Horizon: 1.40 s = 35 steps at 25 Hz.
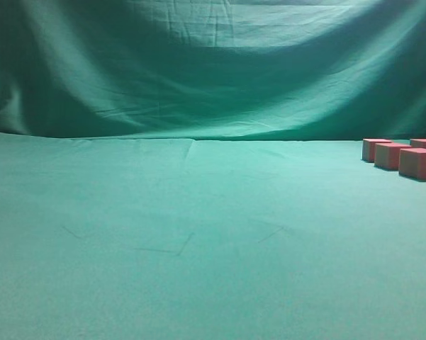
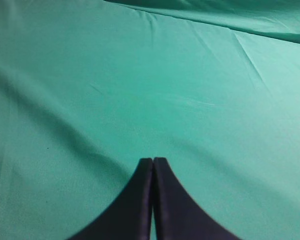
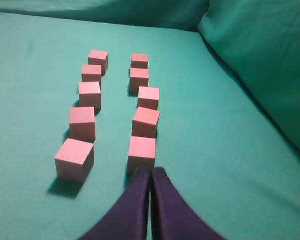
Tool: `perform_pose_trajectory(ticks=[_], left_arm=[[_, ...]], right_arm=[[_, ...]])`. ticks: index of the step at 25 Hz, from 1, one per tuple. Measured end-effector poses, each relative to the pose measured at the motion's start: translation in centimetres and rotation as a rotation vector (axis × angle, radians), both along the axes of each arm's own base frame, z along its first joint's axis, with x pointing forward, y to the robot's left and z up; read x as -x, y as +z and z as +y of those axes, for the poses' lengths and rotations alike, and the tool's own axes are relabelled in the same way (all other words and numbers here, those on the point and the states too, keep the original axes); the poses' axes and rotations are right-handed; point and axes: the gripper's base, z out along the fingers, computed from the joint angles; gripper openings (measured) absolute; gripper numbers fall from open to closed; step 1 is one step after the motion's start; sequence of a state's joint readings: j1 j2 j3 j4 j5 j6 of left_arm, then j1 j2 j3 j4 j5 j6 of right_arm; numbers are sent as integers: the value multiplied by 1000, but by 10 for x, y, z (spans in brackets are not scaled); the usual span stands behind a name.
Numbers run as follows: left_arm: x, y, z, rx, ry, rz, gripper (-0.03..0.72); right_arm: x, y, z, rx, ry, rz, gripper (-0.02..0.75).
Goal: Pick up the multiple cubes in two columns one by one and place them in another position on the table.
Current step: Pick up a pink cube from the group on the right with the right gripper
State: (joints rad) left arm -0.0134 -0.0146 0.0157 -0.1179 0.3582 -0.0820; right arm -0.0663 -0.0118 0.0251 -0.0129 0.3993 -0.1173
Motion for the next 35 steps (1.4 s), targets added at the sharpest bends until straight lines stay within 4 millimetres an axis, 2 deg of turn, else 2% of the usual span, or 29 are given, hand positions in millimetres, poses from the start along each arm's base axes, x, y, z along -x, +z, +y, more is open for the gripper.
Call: perform_pose_trajectory(ticks=[11, 13, 17, 22, 24, 28, 35], left_arm=[[0, 0, 0, 0, 0, 0, 0], [0, 0, 0, 0, 0, 0, 0], [0, 0, 0, 0, 0, 0, 0], [0, 0, 0, 0, 0, 0, 0], [0, 0, 0, 0, 0, 0, 0], [0, 0, 0, 0, 0, 0, 0], [0, 0, 0, 0, 0, 0, 0]], right_arm=[[-4, 21, 1, -54, -1, -239, 0], [-5, 27, 1, -128, -13, -316, 0], [-4, 42, -1, -400, -51, -495, 0], [-3, 47, -3, -507, -63, -560, 0], [-2, 51, -2, -523, -58, -543, 0], [2, 87, 3, -484, -23, -467, 0], [-33, 118, 7, -322, 6, -66, 0]])
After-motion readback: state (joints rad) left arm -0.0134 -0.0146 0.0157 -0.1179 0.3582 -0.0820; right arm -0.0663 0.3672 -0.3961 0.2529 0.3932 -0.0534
